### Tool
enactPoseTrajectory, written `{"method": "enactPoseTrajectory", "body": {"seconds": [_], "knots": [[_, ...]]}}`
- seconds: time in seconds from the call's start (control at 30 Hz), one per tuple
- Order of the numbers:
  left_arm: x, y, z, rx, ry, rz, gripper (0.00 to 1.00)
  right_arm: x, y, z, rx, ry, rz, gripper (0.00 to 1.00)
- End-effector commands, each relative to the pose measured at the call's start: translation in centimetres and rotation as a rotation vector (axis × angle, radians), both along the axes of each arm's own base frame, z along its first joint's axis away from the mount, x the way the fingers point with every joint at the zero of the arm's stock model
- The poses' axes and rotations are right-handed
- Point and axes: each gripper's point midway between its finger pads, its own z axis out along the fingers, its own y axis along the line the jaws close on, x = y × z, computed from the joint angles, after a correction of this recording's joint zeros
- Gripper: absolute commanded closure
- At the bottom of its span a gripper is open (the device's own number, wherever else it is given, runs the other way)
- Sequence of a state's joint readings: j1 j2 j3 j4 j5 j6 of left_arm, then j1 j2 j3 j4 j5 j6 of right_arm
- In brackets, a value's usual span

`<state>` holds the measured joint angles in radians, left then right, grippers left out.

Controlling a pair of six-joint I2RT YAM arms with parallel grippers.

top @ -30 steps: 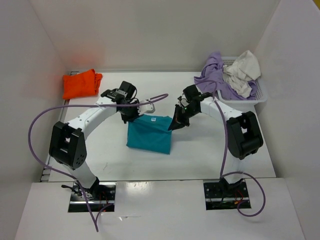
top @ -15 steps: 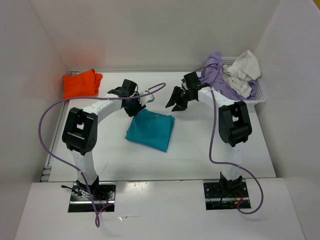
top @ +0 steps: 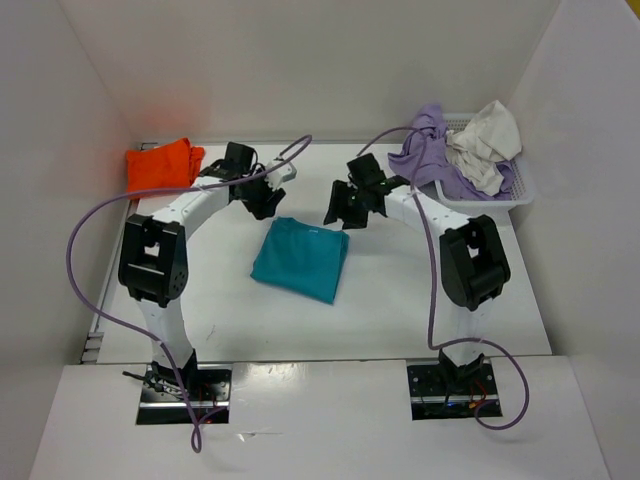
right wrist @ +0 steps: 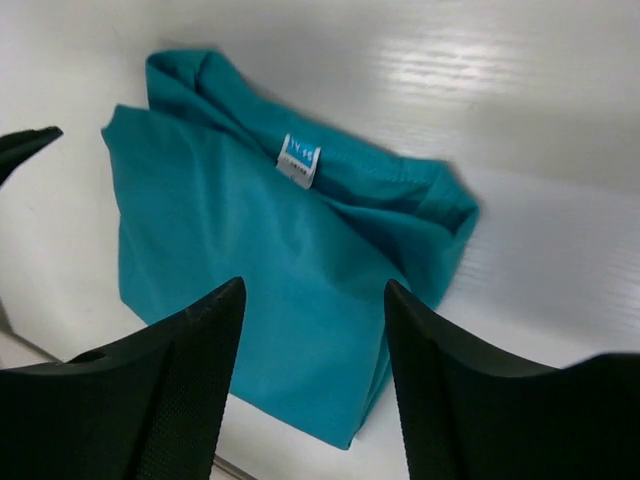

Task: Fold and stack the t-shirts
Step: Fold the long partially folded tshirt into a neat square

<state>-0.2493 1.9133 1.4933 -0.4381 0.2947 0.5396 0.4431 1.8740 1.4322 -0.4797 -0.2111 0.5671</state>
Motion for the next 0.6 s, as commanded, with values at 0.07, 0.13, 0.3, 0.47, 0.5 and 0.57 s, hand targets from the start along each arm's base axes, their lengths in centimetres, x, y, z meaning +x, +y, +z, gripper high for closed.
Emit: {"method": "enactPoseTrajectory", "body": {"seconds": [0.07, 0.13, 0.3, 0.47, 0.5, 0.57], "knots": [[-3.0, -3.0, 1.4, -0.162, 0.080, -0.089, 0.39, -1.5, 0.0, 1.4, -0.154, -0.092, -0.071, 0.53], [-3.5, -3.3, 2.4, -0.173, 0.060, -0.091, 0.39, -2.1, -0.4, 1.4, -0.167, -0.095, -0.107, 0.80], [-4.2, -3.9, 2.8, -0.200, 0.072, -0.086, 0.39, -3.1, 0.4, -1.2, -0.153, -0.030, -0.115, 1.00], [-4.5, -3.2, 1.1, -0.185, 0.119, -0.003, 0.39, -3.4, -1.1, -6.0, -0.239, 0.083, -0.131, 1.00], [-4.5, -3.2, 1.1, -0.188, 0.124, 0.003, 0.39, -2.4, -2.2, -6.9, -0.249, 0.086, -0.165, 1.00], [-4.7, -3.2, 1.3, -0.193, 0.131, 0.011, 0.39, -1.2, -3.0, -7.6, -0.246, 0.089, -0.182, 1.00]]}}
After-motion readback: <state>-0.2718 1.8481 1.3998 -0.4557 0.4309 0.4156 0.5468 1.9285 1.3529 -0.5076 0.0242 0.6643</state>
